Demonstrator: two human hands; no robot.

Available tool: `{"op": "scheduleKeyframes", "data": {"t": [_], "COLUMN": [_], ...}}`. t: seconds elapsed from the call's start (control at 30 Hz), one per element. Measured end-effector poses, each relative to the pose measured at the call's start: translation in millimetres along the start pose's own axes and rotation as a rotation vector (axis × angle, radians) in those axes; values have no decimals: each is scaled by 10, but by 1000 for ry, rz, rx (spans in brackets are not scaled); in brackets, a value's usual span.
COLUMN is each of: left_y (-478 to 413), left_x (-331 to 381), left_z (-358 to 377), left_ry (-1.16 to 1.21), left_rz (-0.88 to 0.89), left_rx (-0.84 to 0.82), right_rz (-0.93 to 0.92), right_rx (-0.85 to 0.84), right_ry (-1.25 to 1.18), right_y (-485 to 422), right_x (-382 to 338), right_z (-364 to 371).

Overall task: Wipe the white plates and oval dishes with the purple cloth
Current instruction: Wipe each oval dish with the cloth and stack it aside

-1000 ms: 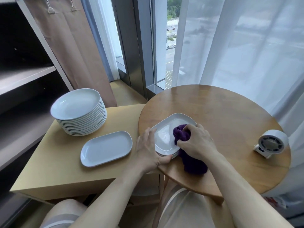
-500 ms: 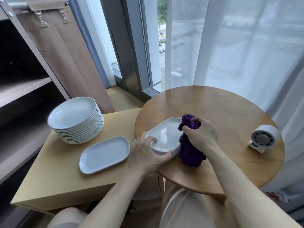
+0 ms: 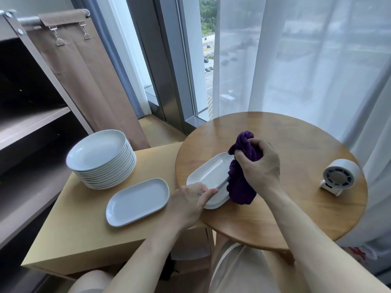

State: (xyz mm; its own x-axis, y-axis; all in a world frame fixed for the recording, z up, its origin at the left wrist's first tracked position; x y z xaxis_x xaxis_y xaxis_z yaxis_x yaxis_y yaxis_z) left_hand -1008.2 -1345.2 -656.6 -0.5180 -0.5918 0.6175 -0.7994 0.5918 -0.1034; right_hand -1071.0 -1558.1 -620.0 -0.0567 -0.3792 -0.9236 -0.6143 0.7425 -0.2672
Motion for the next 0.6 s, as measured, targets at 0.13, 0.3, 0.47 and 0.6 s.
{"op": "scheduleKeyframes", "data": {"t": [0.13,0.3,0.47,0.6], "left_y": [-18,-134,-275,-219], "left_x": [38,61,-76,-192], "left_z": [-111,-256,-302,-158], "left_ry": [54,247,569,779], "left_rz": [47,49,-149,-354], "left_rx": [130,221,200,126], "right_rz": [-16,-4,17,5], "right_rx": [21,35,20,13], "right_ry": [-39,-59,-74,-44], "right_y": [11,11,7,7], "right_x": [-34,-8,17,24], "right_z": [-3,-2,38,37]}}
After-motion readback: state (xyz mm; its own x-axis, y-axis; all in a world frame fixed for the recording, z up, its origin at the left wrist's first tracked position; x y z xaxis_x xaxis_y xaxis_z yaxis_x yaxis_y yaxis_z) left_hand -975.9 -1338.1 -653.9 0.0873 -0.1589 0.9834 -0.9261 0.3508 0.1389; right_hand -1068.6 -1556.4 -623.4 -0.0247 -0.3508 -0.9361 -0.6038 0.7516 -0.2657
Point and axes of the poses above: each hand's wrist, its own y-axis away from the middle knuckle, its own z-axis out of the palm, x = y × z, the point moved 4 cm from there along -y, towards the middle knuckle, and after that the axes turned 4 degrees about y, right-handed, at the moved point
